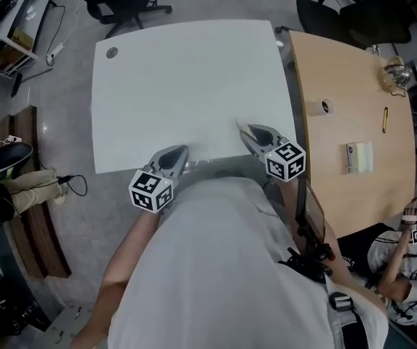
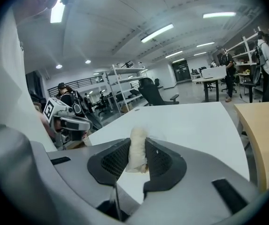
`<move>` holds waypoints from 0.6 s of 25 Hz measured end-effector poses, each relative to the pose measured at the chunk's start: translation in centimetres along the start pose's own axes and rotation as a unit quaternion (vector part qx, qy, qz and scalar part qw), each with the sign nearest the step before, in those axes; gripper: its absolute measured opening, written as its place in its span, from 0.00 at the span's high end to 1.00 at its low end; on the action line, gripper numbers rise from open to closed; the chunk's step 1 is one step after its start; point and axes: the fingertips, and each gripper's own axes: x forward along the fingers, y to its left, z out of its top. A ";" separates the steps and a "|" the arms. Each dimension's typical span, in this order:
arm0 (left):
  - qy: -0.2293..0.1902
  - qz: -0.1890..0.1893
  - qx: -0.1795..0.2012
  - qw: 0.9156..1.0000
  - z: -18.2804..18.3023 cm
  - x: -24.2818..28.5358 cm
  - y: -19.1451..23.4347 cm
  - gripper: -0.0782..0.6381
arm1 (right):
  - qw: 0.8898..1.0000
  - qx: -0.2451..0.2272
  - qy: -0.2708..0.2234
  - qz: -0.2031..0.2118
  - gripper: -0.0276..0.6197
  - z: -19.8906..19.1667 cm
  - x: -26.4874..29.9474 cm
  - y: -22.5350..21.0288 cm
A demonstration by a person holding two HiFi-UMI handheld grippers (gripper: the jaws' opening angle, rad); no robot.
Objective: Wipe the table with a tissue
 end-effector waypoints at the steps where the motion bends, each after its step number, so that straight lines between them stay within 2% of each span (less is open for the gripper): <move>1: -0.002 0.000 0.002 1.000 0.0 -0.2 0.0 0.88 | 1.000 -0.002 -0.002 0.000 0.81 0.0 -0.1 0.3; 15: -0.021 0.003 0.009 1.000 -0.5 -2.6 -0.2 0.88 | 1.000 -0.020 -0.009 -0.007 0.81 -0.1 -0.5 2.6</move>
